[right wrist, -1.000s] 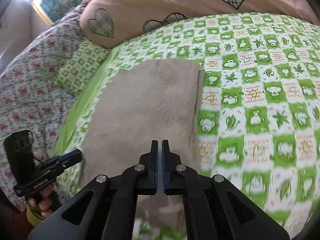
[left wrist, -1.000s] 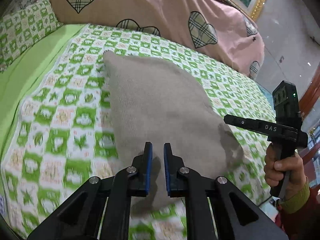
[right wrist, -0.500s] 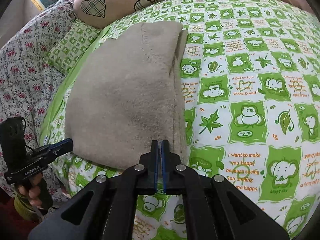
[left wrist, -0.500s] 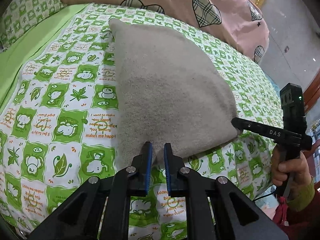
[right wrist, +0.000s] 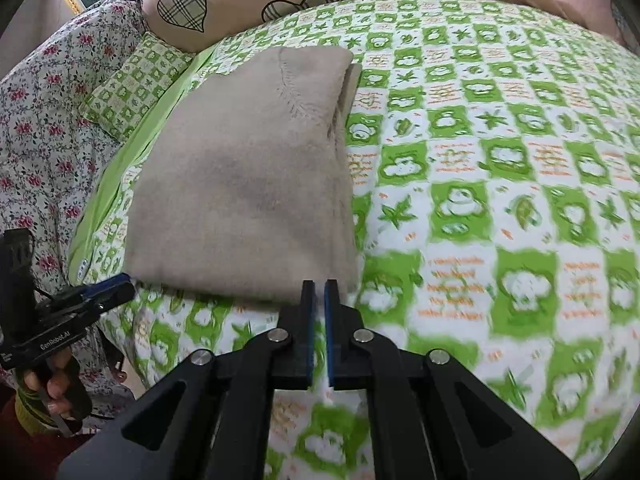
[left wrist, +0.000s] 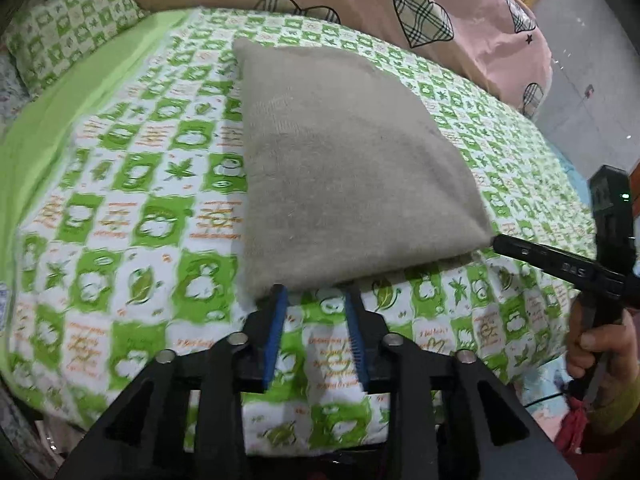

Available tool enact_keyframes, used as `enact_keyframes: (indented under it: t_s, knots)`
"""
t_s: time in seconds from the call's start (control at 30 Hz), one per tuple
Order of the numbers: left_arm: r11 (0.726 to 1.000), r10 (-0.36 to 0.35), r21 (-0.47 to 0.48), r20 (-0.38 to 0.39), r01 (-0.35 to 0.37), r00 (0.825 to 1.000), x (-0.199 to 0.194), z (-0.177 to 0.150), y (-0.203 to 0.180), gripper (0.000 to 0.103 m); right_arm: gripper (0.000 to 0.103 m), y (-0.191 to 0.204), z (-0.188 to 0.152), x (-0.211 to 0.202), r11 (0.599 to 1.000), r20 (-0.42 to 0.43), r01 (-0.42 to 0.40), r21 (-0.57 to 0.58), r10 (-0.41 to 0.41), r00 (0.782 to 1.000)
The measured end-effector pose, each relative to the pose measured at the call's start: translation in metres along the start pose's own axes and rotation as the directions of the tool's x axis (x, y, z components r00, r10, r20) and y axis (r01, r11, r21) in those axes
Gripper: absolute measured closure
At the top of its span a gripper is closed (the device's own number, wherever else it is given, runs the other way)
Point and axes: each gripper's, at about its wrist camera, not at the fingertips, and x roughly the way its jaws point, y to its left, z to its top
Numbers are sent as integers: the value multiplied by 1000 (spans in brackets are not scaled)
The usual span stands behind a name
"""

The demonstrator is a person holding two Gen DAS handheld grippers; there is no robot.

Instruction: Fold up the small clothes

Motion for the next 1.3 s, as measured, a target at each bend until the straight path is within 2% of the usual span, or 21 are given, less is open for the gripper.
enact_keyframes:
  t_s: [0.03, 0.07, 0.1, 0.27, 0.43, 0.53, 0.6, 0.73, 0.87, 0.93, 1.17, 1.3]
  knots:
    - [1000, 28, 8, 11, -28, 1000, -5, -2, -2, 56, 85, 0, -3, -4, 1000, 3, 10, -2, -10, 1000]
    - [999, 43, 12, 19, -43, 999, -8, -3, -2, 54, 72, 1, -6, -9, 1000, 8, 12, 0, -12, 1000]
    - [998, 55, 13, 27, -55, 998, -12, -4, -3, 52, 64, 1, -10, -14, 1000, 18, 7, 4, -7, 1000]
    - [994, 105, 3, 46, -105, 993, -24, -4, -2, 42, 63, 8, -18, -25, 1000, 36, -6, -9, 6, 999]
    - [981, 192, 24, 58, -194, 980, -30, -6, -2, 29, 61, 19, -22, -24, 999, 28, -11, -53, 12, 1000]
    - [970, 238, 42, 60, -241, 969, -35, -13, -2, 24, 52, 31, -25, -23, 992, 23, -9, -126, 12, 1000]
    - [965, 257, 50, 51, -259, 965, -35, -16, -2, 23, 44, 37, -28, -23, 987, 23, -9, -158, 13, 1000]
    - [942, 327, 53, 53, -330, 943, -35, -12, -3, 23, 41, 48, -30, -23, 979, 27, -20, -205, 27, 999]
    - [918, 384, 72, 74, -389, 920, -34, -1, -9, 22, 35, 57, -27, -22, 966, 40, 13, -259, -3, 999]
    - [913, 395, 77, 85, -401, 915, -34, 6, -12, 22, 34, 61, -24, -21, 960, 45, 26, -278, -14, 999]
    - [916, 387, 75, 102, -395, 917, -31, 27, -19, 21, 30, 61, -6, -18, 959, 63, 24, -282, -6, 998]
    - [923, 371, 74, 98, -379, 923, -26, 38, -20, 20, 29, 59, 6, -17, 963, 75, 21, -269, -1, 997]
